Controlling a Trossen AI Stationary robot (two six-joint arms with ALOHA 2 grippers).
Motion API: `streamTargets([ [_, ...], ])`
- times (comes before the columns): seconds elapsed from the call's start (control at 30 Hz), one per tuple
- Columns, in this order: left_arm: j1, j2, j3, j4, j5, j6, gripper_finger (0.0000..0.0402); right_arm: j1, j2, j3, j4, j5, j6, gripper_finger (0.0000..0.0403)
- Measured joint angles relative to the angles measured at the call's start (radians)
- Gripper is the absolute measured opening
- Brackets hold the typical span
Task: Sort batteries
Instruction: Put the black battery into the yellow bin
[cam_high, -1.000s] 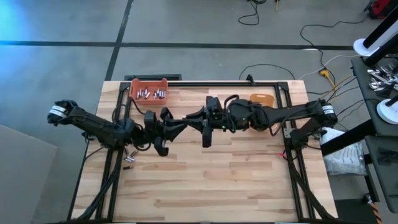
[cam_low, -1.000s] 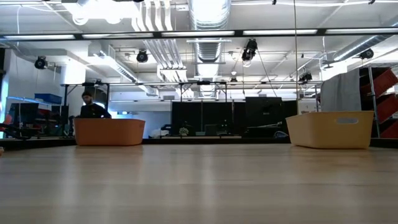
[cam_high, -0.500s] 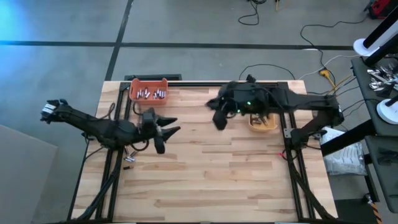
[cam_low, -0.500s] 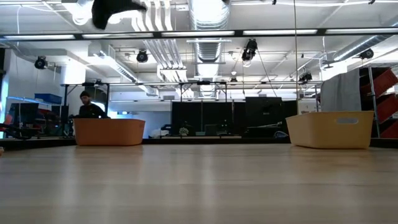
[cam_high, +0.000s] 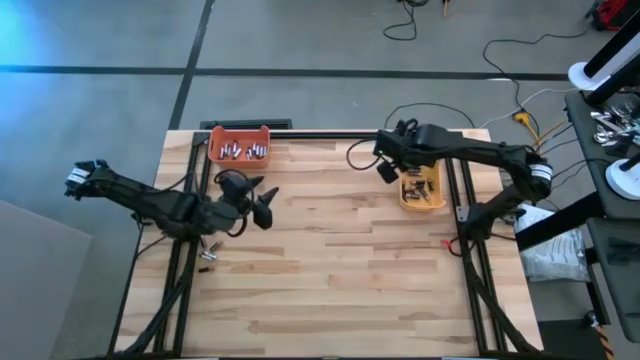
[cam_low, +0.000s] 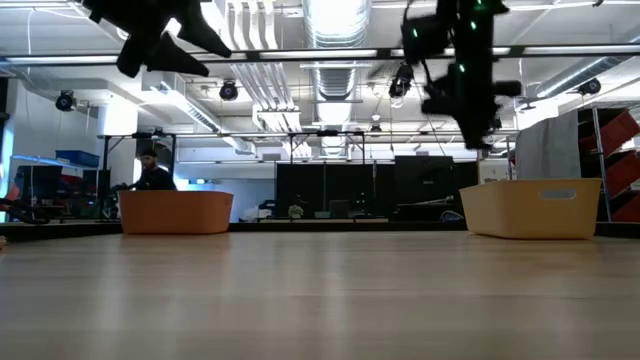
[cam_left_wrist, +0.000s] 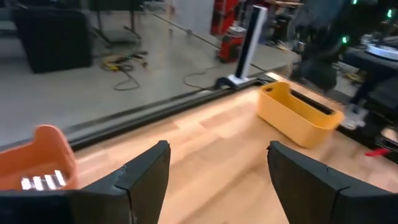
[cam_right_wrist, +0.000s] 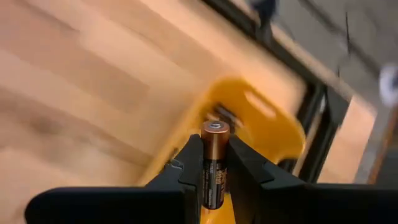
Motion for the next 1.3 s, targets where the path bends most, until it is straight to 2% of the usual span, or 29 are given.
streamTargets([
  [0.17,0.035,0.007,0.0,-0.036,-0.017,0.017,0.0249,-0.069,-0.059,-0.167,0.066,-0.005,0.114,0.0039],
  [0.3,0.067,0.006,0.0,-0.043,-0.017,0.055,0.0249,-0.111,-0.095,-0.288,0.196,-0.106,0.141,0.0039],
  [0.53,0.117,0.006,0.0,-0.036,-0.018,0.082,0.0249,-0.135,-0.104,-0.445,0.254,-0.139,0.243,0.0039],
  [0.77,0.117,0.004,0.0,0.021,-0.013,0.083,0.025,-0.156,-0.108,-0.54,0.403,-0.144,0.282,0.0048],
  [1.0,0.104,0.002,0.058,0.004,0.088,0.091,0.0249,-0.165,-0.106,-0.553,0.418,-0.089,0.305,0.0062],
  [1.07,0.093,0.002,0.09,-0.064,0.09,0.098,0.0249,-0.165,-0.106,-0.553,0.419,-0.069,0.332,0.0084],
  [1.13,0.088,0.002,0.138,-0.209,0.111,0.071,0.025,-0.165,-0.11,-0.553,0.418,-0.066,0.338,0.011],
  [1.3,0.088,0.006,0.25,-0.645,0.318,-0.134,0.0249,-0.142,-0.17,-0.542,0.402,-0.072,0.333,0.0176],
])
